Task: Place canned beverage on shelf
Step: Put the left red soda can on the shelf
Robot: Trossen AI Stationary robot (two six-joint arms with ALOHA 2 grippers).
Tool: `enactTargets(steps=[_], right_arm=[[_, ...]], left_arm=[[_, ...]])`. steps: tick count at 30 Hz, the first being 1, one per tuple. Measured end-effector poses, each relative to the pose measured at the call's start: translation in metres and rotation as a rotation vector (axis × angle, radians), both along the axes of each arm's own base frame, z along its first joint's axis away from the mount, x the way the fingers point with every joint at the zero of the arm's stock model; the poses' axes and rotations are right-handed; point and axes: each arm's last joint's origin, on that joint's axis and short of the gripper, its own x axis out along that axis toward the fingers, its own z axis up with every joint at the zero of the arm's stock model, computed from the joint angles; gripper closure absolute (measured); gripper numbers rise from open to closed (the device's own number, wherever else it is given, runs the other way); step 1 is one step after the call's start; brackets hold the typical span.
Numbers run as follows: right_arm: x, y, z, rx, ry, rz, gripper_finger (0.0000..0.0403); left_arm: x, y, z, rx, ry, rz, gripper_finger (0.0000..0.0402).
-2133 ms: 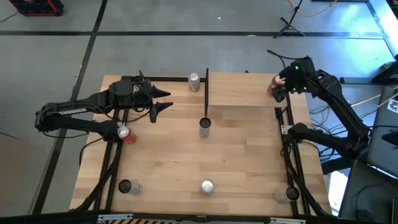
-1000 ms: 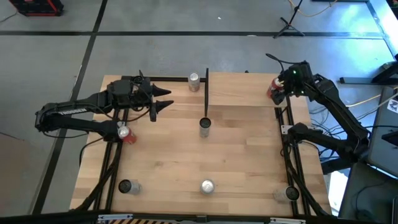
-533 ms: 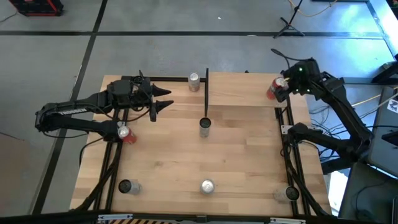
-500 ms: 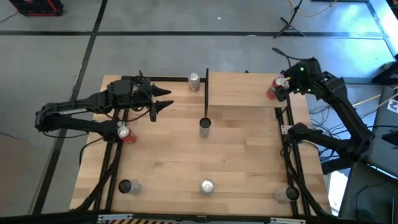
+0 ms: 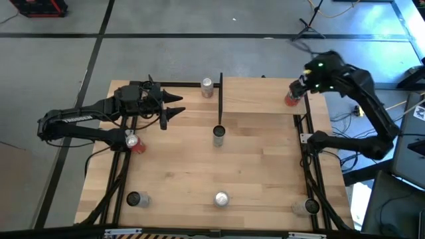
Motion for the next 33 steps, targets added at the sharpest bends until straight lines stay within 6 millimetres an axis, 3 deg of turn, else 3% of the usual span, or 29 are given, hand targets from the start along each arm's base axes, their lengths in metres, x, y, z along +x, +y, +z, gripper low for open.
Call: enactTargets(steps=[5, 13, 33], right_arm=[[0.02, 0.002, -0.008, 0.024, 0.071, -0.085, 0.007], [0.027, -0.001, 0.001, -0.036, 0.138, -0.224, 0.007], [0.051, -0.022, -0.02, 0.032, 0.371, -0.264, 0.007]], left_arm=[[0.0, 0.0, 0.0, 0.003, 0.001, 0.0, 0.0176], [0.0, 0.0, 0.0, 0.046, 0.014, -0.008, 0.0176], [0.0, 0.0, 0.0, 0.047, 0.015, -0.009, 0.0176]])
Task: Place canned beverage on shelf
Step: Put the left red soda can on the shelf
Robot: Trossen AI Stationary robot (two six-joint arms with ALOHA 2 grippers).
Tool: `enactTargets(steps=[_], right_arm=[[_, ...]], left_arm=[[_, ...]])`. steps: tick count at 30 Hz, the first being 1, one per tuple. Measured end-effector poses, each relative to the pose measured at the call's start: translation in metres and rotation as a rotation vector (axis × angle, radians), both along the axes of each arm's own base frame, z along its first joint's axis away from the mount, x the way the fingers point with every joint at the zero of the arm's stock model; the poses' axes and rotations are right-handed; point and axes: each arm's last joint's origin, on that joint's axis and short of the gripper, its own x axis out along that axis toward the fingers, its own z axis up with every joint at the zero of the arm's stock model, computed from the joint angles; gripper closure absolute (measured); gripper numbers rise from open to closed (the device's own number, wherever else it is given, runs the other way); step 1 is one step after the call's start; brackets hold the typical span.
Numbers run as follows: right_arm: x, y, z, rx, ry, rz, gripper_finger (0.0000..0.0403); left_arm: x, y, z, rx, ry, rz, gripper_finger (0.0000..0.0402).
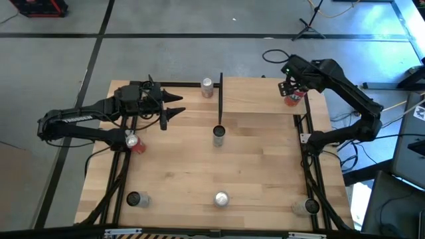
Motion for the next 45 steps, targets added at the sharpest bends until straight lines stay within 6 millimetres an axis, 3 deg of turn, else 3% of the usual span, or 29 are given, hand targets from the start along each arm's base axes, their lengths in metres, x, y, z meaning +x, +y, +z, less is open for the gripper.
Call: enactTargets(steps=[9, 17, 33, 40, 45], right_arm=[[0.002, -0.001, -0.016, 0.051, 0.059, 0.028, 0.007], [0.002, -0.001, -0.018, 0.055, 0.07, 0.031, 0.007], [0.008, -0.001, -0.018, 0.055, 0.167, 0.3, 0.007], [0.004, 0.004, 0.015, -0.003, 0.056, 0.289, 0.007], [-0.001, 0.014, 0.035, 0.083, -0.205, 0.224, 0.007]], left_arm=[[0.0, 0.0, -0.001, -0.001, 0.007, 0.0, 0.0176], [0.0, 0.0, -0.001, 0.001, 0.008, 0.0, 0.0176], [0.0, 0.0, -0.001, 0.001, 0.007, 0.0, 0.0176], [0.0, 0.0, -0.001, 0.001, 0.007, 0.0, 0.0176], [0.0, 0.0, -0.001, 0.001, 0.007, 0.0, 0.0176]])
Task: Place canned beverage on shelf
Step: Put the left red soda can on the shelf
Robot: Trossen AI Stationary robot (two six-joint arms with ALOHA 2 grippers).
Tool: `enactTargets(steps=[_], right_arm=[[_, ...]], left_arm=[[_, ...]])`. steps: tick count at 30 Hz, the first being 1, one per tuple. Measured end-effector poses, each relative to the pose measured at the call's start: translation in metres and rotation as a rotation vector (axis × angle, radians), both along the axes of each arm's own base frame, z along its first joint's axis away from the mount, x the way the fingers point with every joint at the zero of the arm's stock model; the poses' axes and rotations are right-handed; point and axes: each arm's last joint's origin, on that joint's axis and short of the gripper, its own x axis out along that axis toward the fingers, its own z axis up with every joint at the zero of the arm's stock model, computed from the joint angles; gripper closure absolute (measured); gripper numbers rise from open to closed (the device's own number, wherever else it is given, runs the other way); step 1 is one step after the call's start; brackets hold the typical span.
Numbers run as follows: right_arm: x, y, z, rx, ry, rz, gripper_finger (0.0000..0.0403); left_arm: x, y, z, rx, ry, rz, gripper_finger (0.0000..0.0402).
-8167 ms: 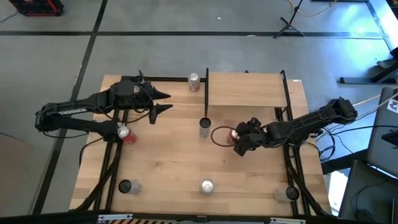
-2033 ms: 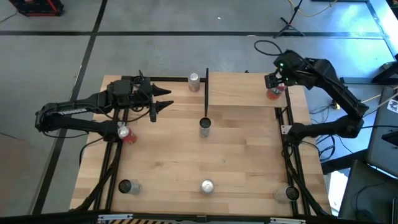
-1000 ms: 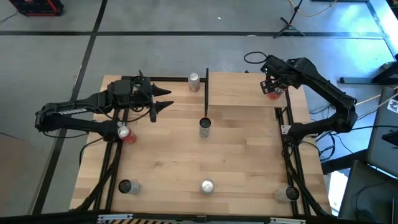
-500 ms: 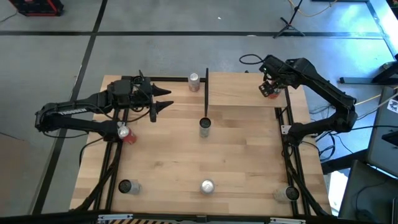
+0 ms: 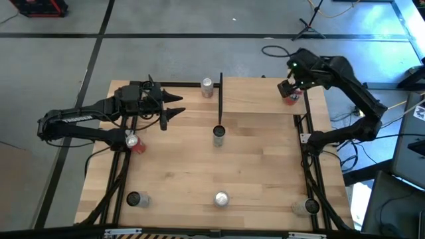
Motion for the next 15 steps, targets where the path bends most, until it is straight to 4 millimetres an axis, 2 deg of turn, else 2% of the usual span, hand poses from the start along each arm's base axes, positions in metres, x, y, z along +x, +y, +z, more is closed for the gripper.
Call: enactTargets(steps=[3, 6, 10, 15], right_arm=[[-0.001, 0.008, 0.004, 0.103, -0.12, -0.033, 0.007], [0.005, 0.016, -0.001, 0.188, -0.164, -0.055, 0.007], [0.012, 0.022, -0.018, 0.245, -0.121, -0.071, 0.007], [0.016, 0.018, -0.047, 0.249, 0.001, -0.108, 0.007]], left_arm=[[0.0, 0.0, 0.0, 0.0, 0.0, 0.0, 0.0176], [0.0, 0.0, 0.0, -0.001, -0.001, 0.0, 0.0176], [0.0, 0.0, 0.0, 0.0, -0.001, 0.003, 0.0176], [0.0, 0.0, 0.0, 0.001, 0.0, 0.008, 0.0176]])
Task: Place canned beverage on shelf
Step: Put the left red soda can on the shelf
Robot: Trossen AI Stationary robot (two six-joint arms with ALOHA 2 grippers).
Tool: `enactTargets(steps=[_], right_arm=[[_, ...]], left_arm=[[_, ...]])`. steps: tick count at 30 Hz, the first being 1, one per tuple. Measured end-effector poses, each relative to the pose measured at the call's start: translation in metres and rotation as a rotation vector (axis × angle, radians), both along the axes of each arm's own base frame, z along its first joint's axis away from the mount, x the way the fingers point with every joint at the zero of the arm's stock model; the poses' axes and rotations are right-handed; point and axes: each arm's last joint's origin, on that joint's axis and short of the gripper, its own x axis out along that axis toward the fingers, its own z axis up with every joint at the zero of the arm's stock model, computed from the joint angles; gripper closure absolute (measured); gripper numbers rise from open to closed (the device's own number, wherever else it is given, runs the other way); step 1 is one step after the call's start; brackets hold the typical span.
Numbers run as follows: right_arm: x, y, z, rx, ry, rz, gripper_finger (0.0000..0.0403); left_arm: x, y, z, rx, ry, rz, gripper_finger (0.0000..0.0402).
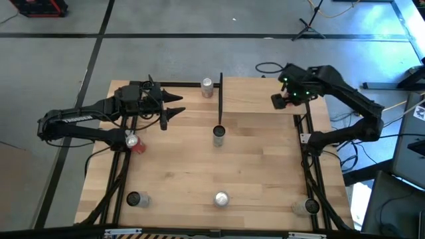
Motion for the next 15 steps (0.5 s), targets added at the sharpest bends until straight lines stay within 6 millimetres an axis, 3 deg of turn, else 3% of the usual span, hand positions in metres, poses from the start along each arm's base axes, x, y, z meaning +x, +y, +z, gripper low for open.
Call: enactTargets(steps=[6, 15], right_arm=[[0.006, -0.006, -0.02, -0.068, 0.074, 0.02, 0.007], [0.007, -0.011, -0.02, -0.189, 0.129, 0.056, 0.007]], left_arm=[[0.0, 0.0, 0.001, 0.003, -0.009, 0.001, 0.0176], [0.0, 0.0, 0.001, 0.002, -0.009, 0.001, 0.0176]])
